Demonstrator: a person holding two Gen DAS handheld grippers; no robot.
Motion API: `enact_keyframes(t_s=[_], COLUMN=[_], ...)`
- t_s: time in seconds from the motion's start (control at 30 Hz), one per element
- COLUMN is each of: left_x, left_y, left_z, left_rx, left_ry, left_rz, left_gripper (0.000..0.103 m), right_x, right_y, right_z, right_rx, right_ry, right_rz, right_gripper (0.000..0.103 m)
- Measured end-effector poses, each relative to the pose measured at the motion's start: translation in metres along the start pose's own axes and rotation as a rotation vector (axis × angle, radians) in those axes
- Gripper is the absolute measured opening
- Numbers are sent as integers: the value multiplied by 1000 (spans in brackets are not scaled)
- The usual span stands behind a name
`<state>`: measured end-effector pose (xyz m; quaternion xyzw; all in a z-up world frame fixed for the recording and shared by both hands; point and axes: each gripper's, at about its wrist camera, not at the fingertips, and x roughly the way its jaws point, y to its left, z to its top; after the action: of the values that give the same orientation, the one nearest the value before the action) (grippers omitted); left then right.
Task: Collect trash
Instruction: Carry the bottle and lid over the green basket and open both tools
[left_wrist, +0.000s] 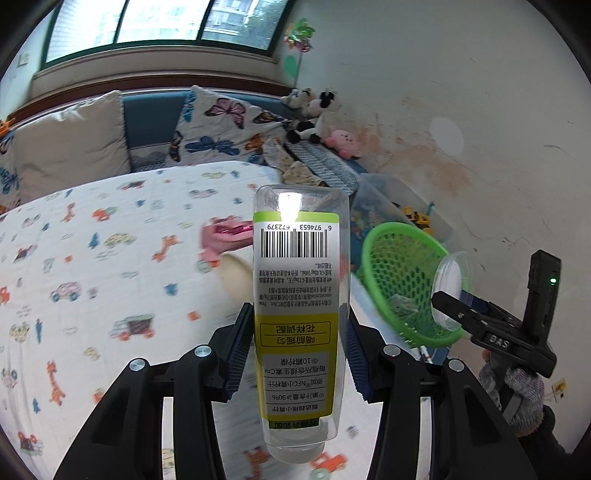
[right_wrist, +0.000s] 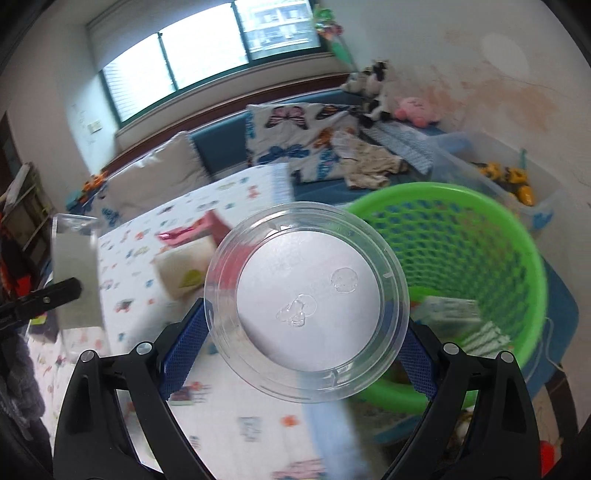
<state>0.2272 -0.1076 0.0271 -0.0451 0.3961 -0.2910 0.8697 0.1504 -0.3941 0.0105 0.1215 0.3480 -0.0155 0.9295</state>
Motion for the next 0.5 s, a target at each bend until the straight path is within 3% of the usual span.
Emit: enact_keyframes(t_s=[0.5], left_x=[44], left_y=[-81], left_z=[40], left_rx=[100], left_ry=[11], left_rz=[-75], left_gripper=[46], right_x=[5], right_y=[-97], right_z=[1], right_rx=[138], right_ry=[40], right_rz=[-74], right_gripper=[93])
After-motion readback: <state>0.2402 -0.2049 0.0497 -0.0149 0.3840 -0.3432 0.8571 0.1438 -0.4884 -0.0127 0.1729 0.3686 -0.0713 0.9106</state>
